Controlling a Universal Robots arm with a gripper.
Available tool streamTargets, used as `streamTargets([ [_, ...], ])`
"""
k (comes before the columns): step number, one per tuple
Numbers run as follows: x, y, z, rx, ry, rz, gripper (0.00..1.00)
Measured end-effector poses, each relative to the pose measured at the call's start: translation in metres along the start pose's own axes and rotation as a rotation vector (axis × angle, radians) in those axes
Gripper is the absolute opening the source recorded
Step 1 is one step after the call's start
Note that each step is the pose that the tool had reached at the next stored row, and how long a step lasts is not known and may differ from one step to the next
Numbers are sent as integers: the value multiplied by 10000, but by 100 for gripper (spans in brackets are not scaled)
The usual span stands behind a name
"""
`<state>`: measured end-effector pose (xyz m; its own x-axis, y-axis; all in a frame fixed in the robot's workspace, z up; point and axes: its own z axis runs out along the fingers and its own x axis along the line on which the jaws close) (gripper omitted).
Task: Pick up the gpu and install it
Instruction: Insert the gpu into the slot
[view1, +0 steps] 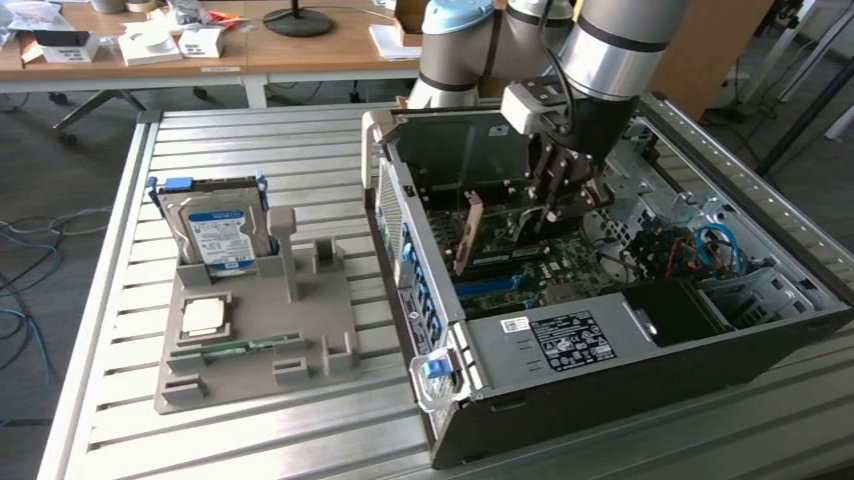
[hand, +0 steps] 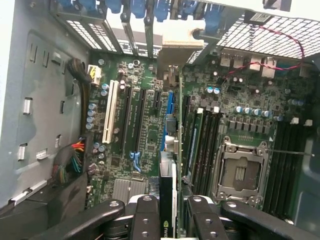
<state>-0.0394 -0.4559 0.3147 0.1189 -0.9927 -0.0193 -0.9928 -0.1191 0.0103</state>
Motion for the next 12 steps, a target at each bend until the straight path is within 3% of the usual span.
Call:
streamTargets([
  [12,0,12,79,1,1,8,26],
])
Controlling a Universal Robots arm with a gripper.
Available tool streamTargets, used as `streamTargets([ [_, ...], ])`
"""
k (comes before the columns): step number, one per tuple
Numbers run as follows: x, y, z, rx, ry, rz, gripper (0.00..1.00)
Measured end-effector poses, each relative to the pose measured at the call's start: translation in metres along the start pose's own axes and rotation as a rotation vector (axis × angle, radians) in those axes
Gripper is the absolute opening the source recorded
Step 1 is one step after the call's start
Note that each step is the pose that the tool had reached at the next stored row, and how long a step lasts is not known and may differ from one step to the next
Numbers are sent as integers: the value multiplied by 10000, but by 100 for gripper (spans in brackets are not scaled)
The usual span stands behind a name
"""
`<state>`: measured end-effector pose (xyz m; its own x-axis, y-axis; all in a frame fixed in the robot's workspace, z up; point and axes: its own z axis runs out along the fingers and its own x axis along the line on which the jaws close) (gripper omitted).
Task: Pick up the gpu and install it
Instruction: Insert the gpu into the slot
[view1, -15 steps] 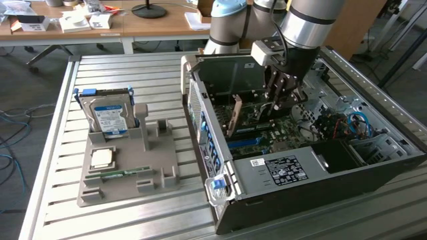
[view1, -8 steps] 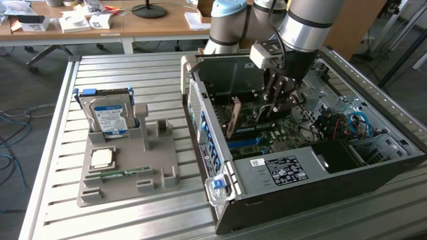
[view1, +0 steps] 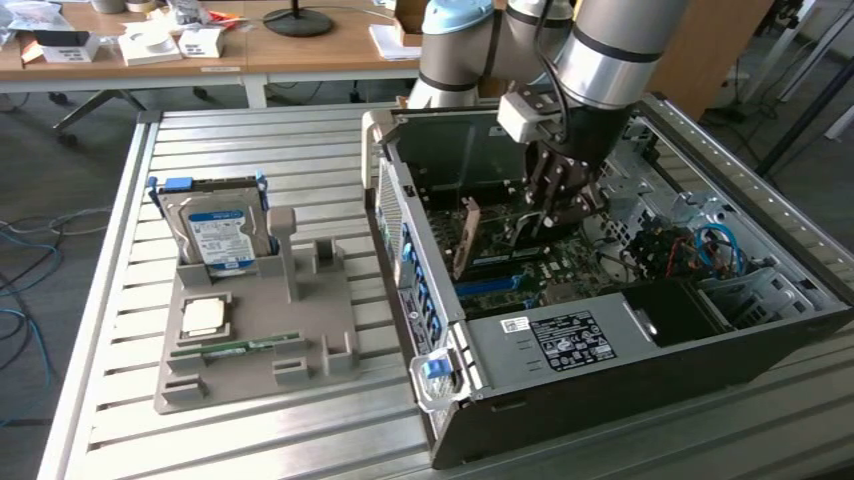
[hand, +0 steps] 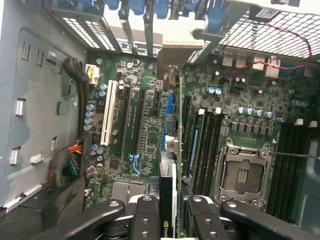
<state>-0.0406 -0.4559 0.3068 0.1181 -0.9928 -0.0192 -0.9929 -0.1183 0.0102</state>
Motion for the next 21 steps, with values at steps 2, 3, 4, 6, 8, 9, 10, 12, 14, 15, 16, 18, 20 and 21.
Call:
streamTargets([
  [2,0,2,9,1,0,16,26],
  [3,-1,3,13,1,0,27,26],
  [4,-2,5,18,1,0,47,26],
  [6,-5,9,25,2,-1,106,26],
  [8,-5,9,25,2,-1,111,26],
  [9,-5,9,25,2,0,115,26],
  [10,-5,9,26,2,-2,153,26],
  [12,-5,9,27,7,-2,384,26],
  [14,-5,9,28,11,-6,624,26],
  [15,-5,10,29,12,-7,645,26],
  [16,-5,10,29,13,-7,645,26],
  [18,-7,21,35,15,-10,648,26],
  [20,-11,57,42,27,-5,646,26],
  [21,-13,69,44,30,-5,646,26],
])
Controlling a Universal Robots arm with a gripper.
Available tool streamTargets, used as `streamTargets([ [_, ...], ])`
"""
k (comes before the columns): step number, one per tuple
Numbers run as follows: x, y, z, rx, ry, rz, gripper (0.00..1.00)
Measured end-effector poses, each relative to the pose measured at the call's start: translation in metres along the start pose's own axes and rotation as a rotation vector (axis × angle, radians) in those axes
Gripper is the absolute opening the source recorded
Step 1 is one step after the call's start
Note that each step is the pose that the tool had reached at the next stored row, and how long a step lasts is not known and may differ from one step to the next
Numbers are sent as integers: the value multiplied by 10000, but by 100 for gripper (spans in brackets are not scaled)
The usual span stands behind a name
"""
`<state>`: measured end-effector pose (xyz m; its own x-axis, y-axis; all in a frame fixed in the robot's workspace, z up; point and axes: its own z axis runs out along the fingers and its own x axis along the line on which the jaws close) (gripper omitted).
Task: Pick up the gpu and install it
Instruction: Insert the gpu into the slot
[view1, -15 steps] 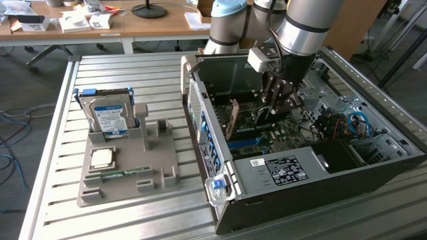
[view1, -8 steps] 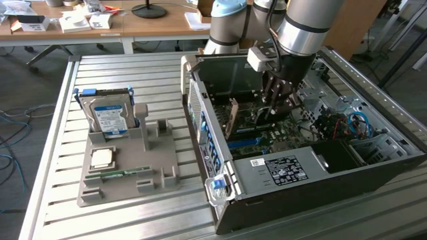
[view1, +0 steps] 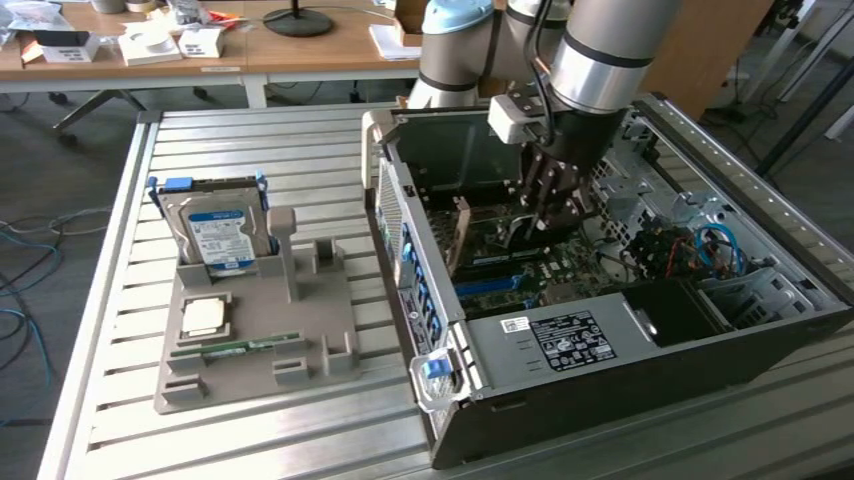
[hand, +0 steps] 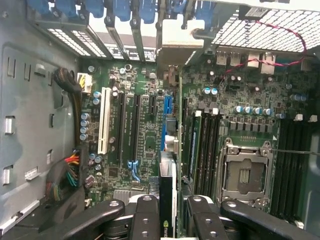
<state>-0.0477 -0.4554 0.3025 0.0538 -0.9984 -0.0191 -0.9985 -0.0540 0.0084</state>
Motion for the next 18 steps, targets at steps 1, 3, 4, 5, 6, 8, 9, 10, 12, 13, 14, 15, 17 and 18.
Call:
streamTargets([
  [1,-1,9,1,0,1,0,26],
  [3,-2,24,10,4,-4,-1,26],
  [4,-2,31,17,5,-3,-1,26],
  [5,-2,38,25,5,-1,0,26],
  [6,-2,45,33,6,0,0,26],
  [8,-2,59,53,7,0,0,26],
  [9,-2,64,63,8,0,0,26],
  [10,-2,65,72,8,0,0,26],
  [12,-2,65,75,7,2,-1,26],
  [13,-2,65,75,7,2,-1,26],
  [14,-2,65,75,7,2,-1,26],
  [15,-2,65,76,7,2,-1,26],
  [17,-2,65,94,10,-3,0,26],
  [18,-2,65,105,8,0,0,26],
])
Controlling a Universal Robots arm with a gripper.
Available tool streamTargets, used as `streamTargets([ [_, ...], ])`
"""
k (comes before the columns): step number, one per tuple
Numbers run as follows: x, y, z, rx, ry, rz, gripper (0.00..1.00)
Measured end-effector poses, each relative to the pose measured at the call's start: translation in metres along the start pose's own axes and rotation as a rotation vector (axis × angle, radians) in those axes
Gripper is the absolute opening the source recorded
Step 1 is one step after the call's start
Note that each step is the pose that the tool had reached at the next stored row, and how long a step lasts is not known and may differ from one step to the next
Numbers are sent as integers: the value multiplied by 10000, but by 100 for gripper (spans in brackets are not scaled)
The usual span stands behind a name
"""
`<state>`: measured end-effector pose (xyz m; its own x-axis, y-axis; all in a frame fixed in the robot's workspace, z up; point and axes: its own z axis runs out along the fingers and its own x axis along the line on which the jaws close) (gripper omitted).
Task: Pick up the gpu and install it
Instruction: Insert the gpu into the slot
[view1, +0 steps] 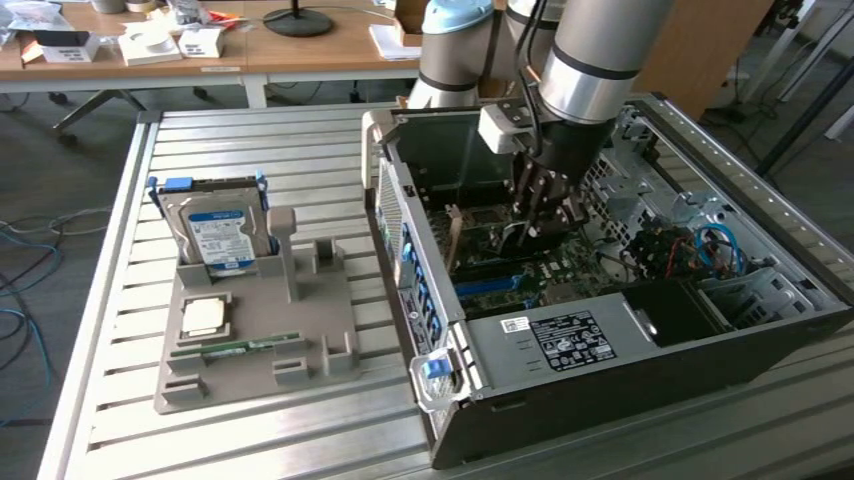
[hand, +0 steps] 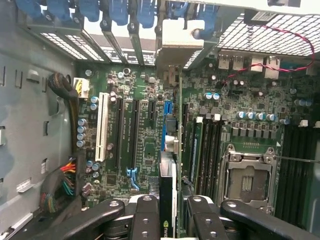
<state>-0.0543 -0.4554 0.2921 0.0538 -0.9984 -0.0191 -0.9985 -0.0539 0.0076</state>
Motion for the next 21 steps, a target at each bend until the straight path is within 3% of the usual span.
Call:
streamTargets([
  [9,3,-1,122,0,0,10,26],
  [21,-1,12,137,3,0,11,26],
])
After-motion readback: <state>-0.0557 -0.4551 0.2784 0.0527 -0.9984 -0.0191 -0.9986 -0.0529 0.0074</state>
